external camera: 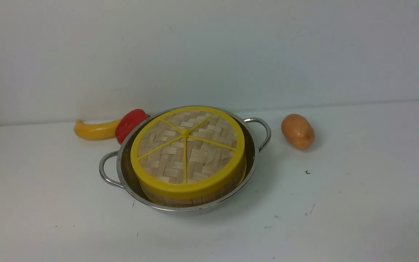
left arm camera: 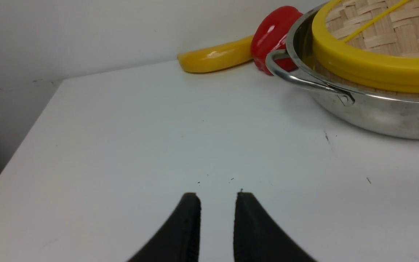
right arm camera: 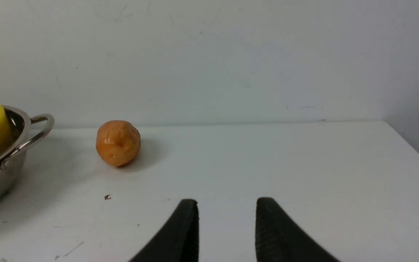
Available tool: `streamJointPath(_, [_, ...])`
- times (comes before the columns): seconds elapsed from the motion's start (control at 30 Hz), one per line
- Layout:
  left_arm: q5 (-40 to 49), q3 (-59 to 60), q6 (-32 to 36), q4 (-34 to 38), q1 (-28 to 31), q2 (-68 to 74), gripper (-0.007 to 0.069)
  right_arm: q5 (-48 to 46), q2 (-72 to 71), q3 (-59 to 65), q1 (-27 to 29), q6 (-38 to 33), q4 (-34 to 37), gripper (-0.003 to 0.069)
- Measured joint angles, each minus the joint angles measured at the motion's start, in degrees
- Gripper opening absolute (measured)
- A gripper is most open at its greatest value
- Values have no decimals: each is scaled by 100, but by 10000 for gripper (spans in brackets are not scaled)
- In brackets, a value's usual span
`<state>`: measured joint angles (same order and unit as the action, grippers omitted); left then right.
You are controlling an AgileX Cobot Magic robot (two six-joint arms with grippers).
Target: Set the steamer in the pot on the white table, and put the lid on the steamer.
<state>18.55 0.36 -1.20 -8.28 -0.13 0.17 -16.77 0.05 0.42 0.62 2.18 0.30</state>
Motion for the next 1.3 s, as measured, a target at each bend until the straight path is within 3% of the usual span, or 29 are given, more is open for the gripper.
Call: streamJointPath(1.3, [0, 0, 0, 0, 0, 0, 157, -4, 0, 0, 0, 0, 0, 248])
